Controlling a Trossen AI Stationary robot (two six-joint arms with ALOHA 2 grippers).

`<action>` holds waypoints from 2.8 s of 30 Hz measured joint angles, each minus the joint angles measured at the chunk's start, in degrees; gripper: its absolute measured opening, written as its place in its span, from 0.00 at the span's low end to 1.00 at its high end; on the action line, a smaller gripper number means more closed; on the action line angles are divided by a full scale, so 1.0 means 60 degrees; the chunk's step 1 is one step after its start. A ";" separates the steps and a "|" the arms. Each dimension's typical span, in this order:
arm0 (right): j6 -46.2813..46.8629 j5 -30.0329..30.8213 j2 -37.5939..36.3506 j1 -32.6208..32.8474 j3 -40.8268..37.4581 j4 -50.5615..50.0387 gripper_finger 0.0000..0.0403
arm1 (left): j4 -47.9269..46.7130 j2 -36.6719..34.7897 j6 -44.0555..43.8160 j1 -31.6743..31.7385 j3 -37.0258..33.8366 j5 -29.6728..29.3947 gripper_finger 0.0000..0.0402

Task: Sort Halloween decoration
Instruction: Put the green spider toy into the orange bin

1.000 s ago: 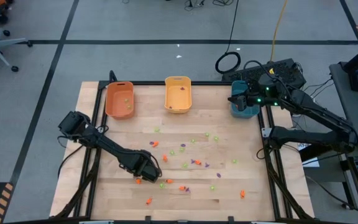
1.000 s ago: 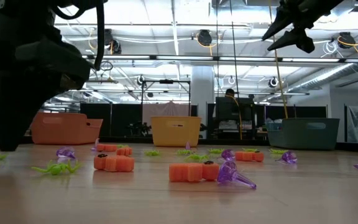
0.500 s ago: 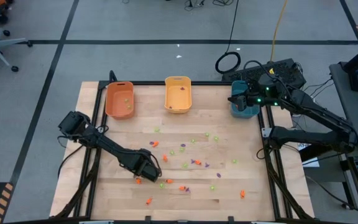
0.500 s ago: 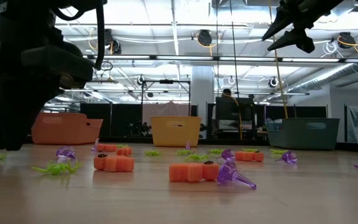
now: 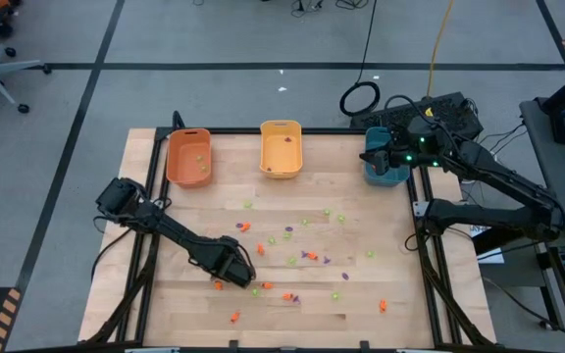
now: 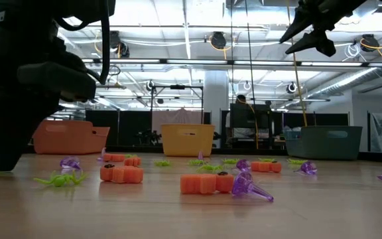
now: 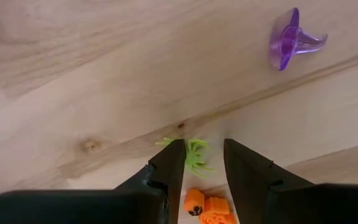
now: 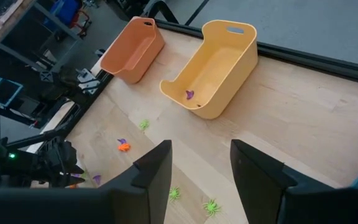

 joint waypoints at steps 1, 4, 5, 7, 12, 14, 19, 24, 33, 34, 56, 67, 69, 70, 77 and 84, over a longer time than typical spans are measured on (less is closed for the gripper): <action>0.0000 0.0002 0.0000 0.0000 0.0000 0.0000 0.37 | -0.0003 0.0000 0.0008 0.0000 0.0000 -0.0021 0.26; 0.0000 0.0003 0.0000 0.0000 0.0000 0.0000 0.37 | -0.0024 0.0004 0.0036 0.0000 -0.0004 -0.0057 0.20; 0.0000 0.0009 0.0000 0.0000 0.0000 0.0000 0.37 | -0.0024 0.0004 0.0061 -0.0004 -0.0004 -0.0093 0.18; 0.0000 0.0009 0.0000 0.0000 0.0000 0.0000 0.37 | -0.0024 0.0004 0.0094 -0.0022 -0.0004 -0.0152 0.12; 0.0000 0.0012 0.0000 0.0000 0.0000 0.0000 0.37 | 0.0052 0.0004 0.0474 -0.0022 -0.0004 -0.0181 0.01; 0.0000 0.0016 0.0000 0.0000 0.0000 -0.0004 0.37 | 0.0048 0.0004 0.0487 -0.0018 -0.0004 -0.0184 0.01; 0.0000 0.0023 0.0000 -0.0001 0.0000 -0.0004 0.37 | 0.0025 -0.0172 0.0494 -0.0018 -0.0022 -0.0180 0.00; 0.0000 0.0034 0.0000 -0.0004 0.0000 -0.0004 0.37 | -0.0272 -0.0634 0.0498 0.0000 0.0171 -0.0184 0.00; 0.0000 0.0038 0.0000 -0.0004 0.0000 -0.0004 0.37 | -0.0272 -0.2200 0.0494 0.0015 0.0211 -0.1043 0.00; 0.0000 0.0035 0.0000 -0.0004 0.0000 -0.0004 0.37 | -0.0270 -0.2428 0.0506 0.0018 0.0211 -0.1239 0.00; 0.0069 0.0038 0.0000 0.0000 0.0000 0.0000 0.37 | 0.0663 -0.8581 0.3554 0.0109 0.0222 -0.4525 0.00; 0.0069 0.0038 0.0000 0.0000 0.0000 0.0000 0.37 | 0.1140 -0.9943 0.4750 0.0109 0.0222 -0.5189 0.00; 0.0069 0.0038 0.0000 0.0000 0.0000 0.0000 0.37 | 0.1138 -0.9985 0.4753 0.0109 0.0222 -0.5218 0.00; 0.0069 0.0038 0.0000 0.0000 0.0000 0.0000 0.37 | 0.1138 -0.9984 0.4753 0.0109 0.0222 -0.5218 0.00; 0.0069 0.0038 0.0000 0.0000 0.0000 0.0000 0.37 | 0.1133 -0.9895 0.4984 0.0109 0.0222 -0.5203 0.00; 0.0069 0.0038 -0.0003 0.0000 0.0000 0.0001 0.37 | 0.1722 -0.9840 0.6714 0.0109 0.0222 -0.5163 0.00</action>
